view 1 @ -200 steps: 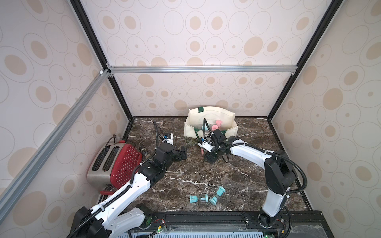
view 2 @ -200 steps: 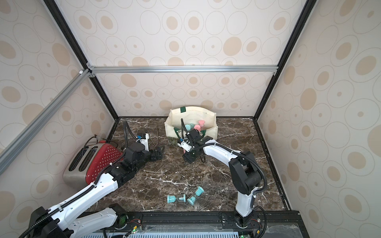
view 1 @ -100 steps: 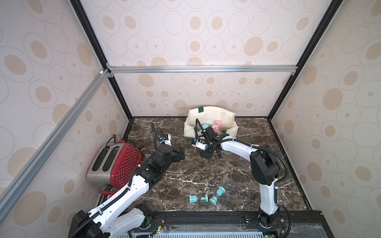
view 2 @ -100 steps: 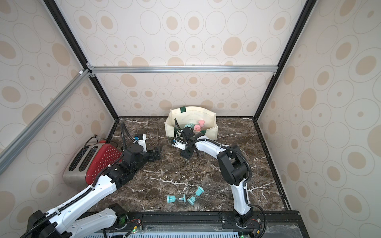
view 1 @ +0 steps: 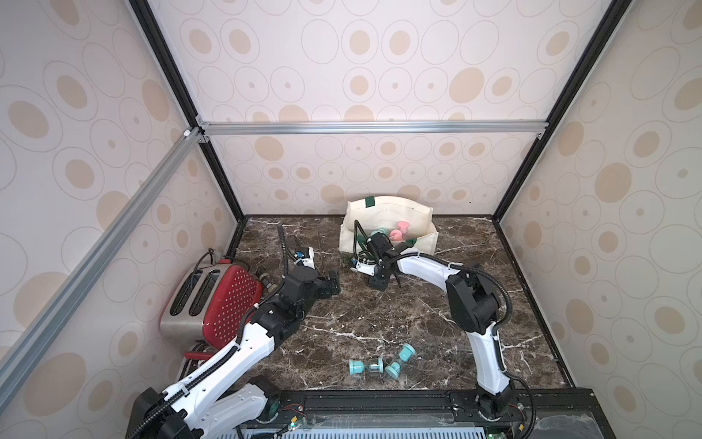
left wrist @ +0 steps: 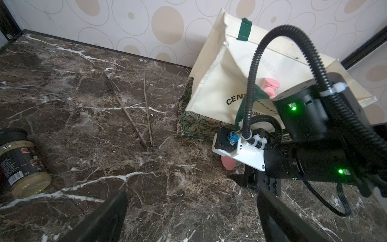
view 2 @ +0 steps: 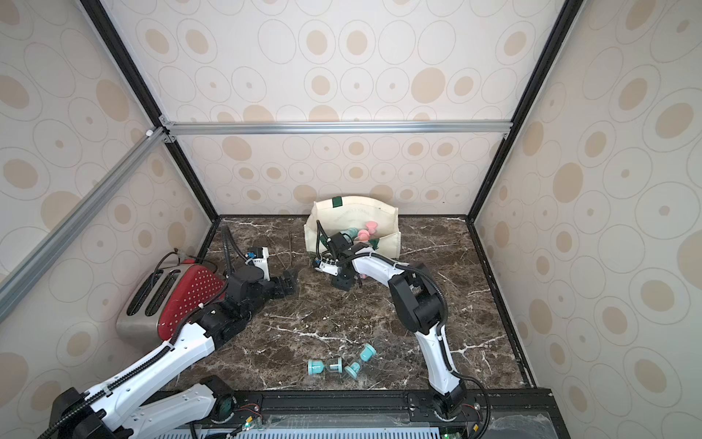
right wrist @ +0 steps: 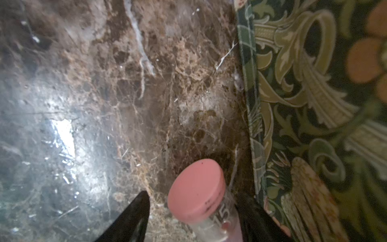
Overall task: Put the hourglass into the canvas bag
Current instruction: Pick up the hourglass from the center of the board.
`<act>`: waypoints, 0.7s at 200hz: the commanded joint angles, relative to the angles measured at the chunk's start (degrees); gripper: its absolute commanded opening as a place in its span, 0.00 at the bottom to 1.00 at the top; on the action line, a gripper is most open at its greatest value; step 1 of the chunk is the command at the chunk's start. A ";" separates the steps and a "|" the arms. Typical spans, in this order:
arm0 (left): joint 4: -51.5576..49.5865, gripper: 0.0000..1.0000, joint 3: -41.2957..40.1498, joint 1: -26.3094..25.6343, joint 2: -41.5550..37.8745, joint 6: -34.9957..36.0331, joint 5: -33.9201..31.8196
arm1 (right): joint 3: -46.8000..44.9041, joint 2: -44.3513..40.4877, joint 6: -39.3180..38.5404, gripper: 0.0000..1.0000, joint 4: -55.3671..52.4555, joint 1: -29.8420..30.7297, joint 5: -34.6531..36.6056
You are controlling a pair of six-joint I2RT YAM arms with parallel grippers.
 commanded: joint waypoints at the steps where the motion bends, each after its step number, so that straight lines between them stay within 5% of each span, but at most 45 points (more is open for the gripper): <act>1: -0.82 0.97 1.47 0.51 0.03 -0.34 -0.96 | 1.10 1.74 -2.53 0.70 -2.89 0.36 0.90; 140: -0.93 0.97 2.40 0.63 0.30 -0.17 -0.34 | 2.03 4.76 -3.51 0.46 -5.38 0.37 4.44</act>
